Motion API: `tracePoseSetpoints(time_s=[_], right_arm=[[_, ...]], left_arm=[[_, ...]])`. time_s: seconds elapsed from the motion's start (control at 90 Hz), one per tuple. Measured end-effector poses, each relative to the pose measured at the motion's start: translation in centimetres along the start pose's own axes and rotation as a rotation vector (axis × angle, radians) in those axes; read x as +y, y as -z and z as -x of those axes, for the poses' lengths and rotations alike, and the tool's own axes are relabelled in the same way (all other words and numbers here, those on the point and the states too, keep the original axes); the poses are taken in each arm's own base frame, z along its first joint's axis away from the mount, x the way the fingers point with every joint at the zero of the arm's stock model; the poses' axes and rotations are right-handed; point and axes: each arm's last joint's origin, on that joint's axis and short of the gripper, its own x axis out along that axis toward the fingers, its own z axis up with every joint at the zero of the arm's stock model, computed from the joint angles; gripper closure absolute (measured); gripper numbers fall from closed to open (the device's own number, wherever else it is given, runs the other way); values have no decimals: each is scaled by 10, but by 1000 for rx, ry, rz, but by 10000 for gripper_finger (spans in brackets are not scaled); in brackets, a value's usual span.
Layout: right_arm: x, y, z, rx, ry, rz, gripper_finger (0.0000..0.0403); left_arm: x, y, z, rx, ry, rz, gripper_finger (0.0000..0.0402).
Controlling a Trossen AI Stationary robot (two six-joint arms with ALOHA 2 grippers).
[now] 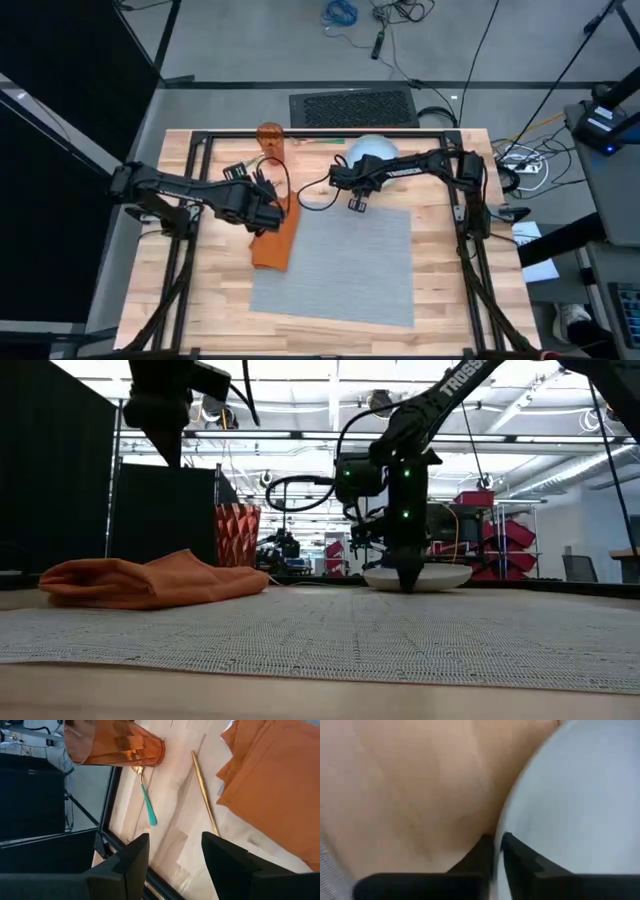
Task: Set table place
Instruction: Put the blue plate on the gray table mat
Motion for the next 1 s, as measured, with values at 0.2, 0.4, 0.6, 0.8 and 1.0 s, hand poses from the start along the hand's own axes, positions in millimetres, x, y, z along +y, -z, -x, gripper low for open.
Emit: tracePoseSetpoints(time_s=[0.2, 0.4, 0.6, 0.8, 1.0], right_arm=[[2, 0, 0, -8, 60, 0, 401], [18, 5, 8, 9, 89, 31, 402], [37, 11, 17, 22, 102, 62, 403], [54, 19, 28, 21, 131, 82, 403], [59, 25, 59, -62, 156, 51, 403]], left_arm=[[-3, 1, 2, -12, 4, -11, 233], [-4, 3, 4, -5, -1, -29, 233], [-3, 3, 4, -5, -8, -31, 233], [-3, 3, 4, -6, -8, -31, 233], [-3, 3, 4, -7, -9, -31, 233]])
